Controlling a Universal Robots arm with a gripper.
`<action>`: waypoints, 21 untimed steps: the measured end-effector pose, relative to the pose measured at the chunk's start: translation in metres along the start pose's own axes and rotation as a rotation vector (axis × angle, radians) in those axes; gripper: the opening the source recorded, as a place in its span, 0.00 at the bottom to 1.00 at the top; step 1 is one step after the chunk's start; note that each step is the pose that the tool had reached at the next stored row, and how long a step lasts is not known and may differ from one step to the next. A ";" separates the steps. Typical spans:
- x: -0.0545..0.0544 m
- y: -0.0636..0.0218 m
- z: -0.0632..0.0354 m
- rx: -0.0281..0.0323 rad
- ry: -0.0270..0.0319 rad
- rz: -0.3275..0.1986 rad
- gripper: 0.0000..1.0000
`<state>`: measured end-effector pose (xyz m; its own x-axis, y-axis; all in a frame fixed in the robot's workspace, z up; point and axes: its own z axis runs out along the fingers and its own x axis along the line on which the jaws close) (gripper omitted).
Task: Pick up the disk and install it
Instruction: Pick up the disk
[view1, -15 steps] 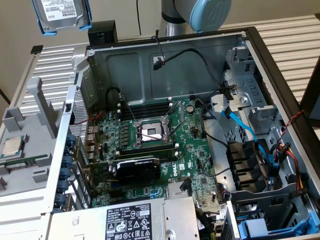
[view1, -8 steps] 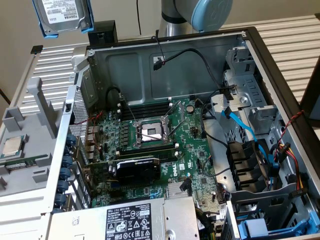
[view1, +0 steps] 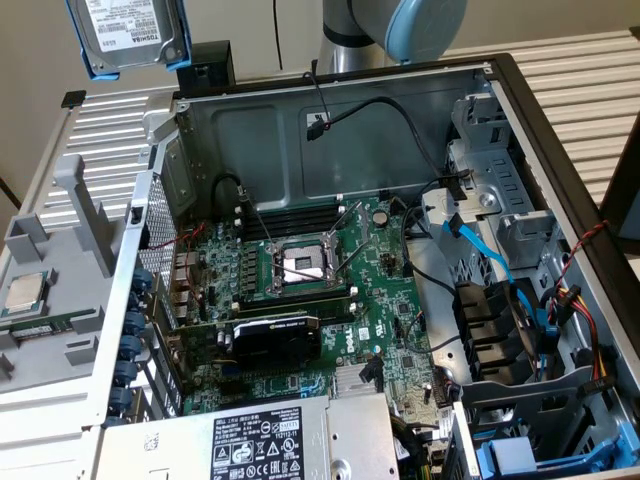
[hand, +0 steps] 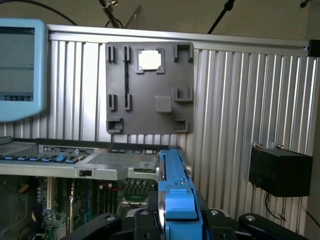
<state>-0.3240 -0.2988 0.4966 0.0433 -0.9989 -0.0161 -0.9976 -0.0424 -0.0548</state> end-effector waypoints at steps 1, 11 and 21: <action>0.000 0.0000 0.0000 0.0000 0.0000 0.000 0.37; 0.009 -0.0060 0.0002 0.0001 0.0005 0.008 0.37; 0.027 -0.0095 0.0001 0.0003 -0.0013 0.014 0.37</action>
<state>-0.3134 -0.3252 0.4965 0.0296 -0.9994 -0.0181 -0.9981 -0.0285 -0.0548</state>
